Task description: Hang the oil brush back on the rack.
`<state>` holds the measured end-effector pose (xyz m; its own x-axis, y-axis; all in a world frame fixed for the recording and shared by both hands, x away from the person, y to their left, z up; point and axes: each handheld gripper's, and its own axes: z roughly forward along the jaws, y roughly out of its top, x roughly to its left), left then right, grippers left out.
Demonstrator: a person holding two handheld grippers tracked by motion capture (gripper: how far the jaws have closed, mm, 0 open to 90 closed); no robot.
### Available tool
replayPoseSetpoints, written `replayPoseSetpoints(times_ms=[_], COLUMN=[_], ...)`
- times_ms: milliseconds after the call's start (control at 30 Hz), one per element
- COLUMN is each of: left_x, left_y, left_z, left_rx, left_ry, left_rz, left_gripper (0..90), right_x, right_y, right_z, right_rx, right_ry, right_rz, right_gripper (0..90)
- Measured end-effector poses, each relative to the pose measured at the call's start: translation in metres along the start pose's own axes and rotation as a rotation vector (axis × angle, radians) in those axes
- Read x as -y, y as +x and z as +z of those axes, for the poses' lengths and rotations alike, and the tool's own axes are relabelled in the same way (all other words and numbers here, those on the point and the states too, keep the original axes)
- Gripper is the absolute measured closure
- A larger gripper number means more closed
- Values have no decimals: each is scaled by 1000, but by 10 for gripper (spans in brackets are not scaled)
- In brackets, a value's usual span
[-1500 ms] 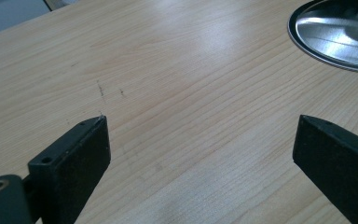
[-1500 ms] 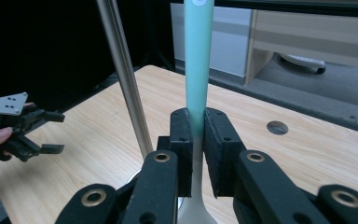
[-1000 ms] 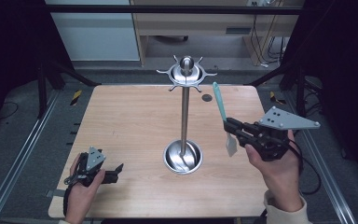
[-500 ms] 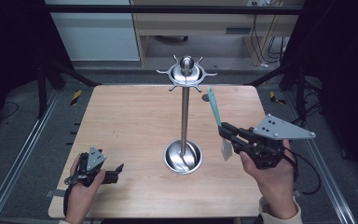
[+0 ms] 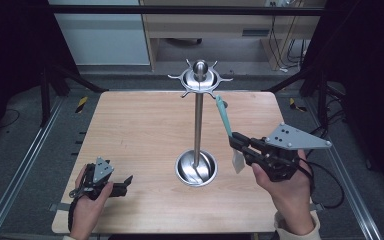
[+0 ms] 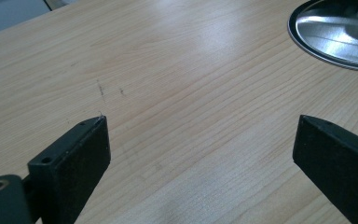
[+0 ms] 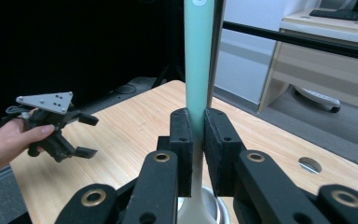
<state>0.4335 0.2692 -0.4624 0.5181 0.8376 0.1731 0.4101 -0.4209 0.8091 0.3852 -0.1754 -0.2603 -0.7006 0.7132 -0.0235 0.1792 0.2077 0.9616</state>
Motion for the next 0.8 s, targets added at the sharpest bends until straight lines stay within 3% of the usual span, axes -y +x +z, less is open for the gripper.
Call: replayPoseSetpoints(times_ms=[367, 800], left_x=[0, 0], left_y=[0, 0], left_z=[0, 0], left_rx=[1, 1], left_ry=[1, 2], left_rz=[1, 0], left_gripper=[36, 36], right_x=[-1, 5], right_y=[2, 6], right_z=[10, 35], right_rx=[4, 32], right_ry=[12, -6], right_rz=[14, 23], right_gripper=[822, 825])
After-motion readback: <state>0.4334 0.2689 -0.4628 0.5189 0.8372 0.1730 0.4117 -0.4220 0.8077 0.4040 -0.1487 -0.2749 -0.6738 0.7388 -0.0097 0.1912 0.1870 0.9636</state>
